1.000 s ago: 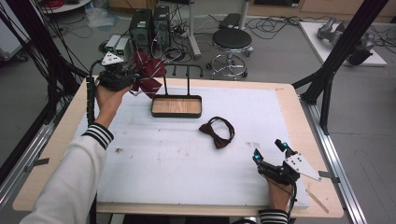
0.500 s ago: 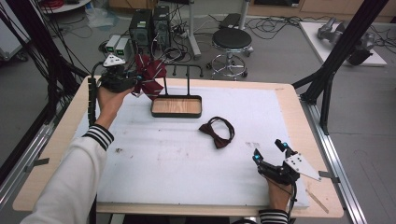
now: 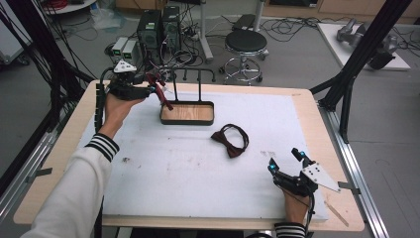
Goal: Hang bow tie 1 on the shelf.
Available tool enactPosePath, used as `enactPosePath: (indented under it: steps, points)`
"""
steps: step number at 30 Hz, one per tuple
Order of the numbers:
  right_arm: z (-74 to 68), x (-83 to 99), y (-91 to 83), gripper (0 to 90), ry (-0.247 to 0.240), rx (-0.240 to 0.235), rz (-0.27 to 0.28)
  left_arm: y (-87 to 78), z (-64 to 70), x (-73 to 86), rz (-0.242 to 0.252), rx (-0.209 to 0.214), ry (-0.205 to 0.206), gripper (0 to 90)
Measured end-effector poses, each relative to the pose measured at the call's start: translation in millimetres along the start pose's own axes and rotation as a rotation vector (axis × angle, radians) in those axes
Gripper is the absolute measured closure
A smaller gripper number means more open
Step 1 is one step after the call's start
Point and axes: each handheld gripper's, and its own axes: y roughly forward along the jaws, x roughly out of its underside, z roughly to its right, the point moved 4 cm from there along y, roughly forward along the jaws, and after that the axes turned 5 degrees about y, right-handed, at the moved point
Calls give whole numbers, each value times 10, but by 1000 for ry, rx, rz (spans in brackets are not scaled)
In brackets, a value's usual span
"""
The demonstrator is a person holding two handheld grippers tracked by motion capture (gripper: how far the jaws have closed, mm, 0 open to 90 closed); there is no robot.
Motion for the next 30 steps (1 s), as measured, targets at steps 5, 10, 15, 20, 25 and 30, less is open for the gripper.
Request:
enactPosePath:
  steps: [5,10,15,20,25,30]
  points:
    - [0,1,0,106,0,1,0,-21,15,15,19,5,15,257]
    - [1,1,-1,105,4,1,-1,-89,45,40,51,24,50,201]
    - [5,0,1,105,6,1,-1,-185,50,49,94,46,65,166]
    - [-1,1,-4,105,2,6,0,-342,66,102,145,67,71,165]
    - [-2,1,-4,105,0,5,2,-570,50,196,193,85,86,165]
    - [-3,0,-4,105,-5,1,4,-837,56,350,253,82,103,165]
